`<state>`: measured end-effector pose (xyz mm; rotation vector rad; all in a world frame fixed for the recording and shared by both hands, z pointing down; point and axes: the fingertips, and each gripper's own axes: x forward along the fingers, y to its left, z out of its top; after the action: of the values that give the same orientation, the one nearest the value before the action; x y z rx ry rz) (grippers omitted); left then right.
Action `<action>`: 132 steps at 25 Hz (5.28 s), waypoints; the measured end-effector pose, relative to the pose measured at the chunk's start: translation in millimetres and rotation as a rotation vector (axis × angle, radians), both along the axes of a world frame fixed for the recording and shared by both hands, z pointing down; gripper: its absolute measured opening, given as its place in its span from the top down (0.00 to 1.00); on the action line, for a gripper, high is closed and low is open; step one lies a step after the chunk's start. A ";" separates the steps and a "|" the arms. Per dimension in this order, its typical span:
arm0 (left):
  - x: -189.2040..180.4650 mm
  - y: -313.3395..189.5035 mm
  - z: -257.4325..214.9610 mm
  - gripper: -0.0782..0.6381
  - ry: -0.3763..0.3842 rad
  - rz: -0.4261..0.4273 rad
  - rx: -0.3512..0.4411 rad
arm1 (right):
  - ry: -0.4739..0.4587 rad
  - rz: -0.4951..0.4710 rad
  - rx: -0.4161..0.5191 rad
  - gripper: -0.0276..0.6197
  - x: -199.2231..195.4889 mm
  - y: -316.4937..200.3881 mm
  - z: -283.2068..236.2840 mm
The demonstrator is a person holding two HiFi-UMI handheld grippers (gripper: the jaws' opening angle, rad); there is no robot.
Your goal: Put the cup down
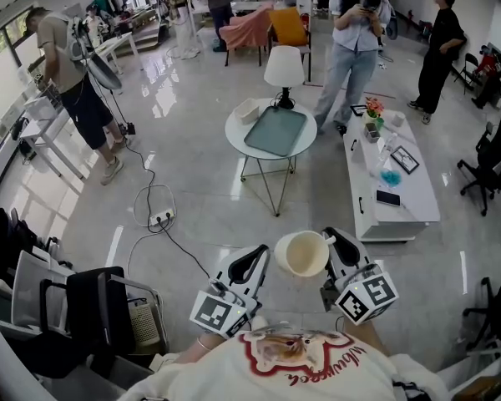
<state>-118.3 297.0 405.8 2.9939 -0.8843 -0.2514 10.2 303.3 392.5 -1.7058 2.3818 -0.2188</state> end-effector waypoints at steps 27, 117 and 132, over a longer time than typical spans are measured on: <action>-52.0 -39.7 8.0 0.87 -0.004 -0.002 -0.001 | -0.041 -0.011 -0.015 0.88 -51.6 -35.1 8.6; 129.2 -602.0 -11.6 0.87 0.008 0.018 0.029 | -0.089 0.044 0.007 0.88 140.8 -586.4 -4.2; 142.9 -621.5 -14.1 0.87 0.032 -0.028 0.007 | -0.057 0.010 -0.012 0.88 160.3 -611.7 -6.0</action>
<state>24.6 -324.4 391.8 2.9768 -0.9246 -0.3021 170.5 -308.4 386.5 -1.6937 2.3352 -0.2764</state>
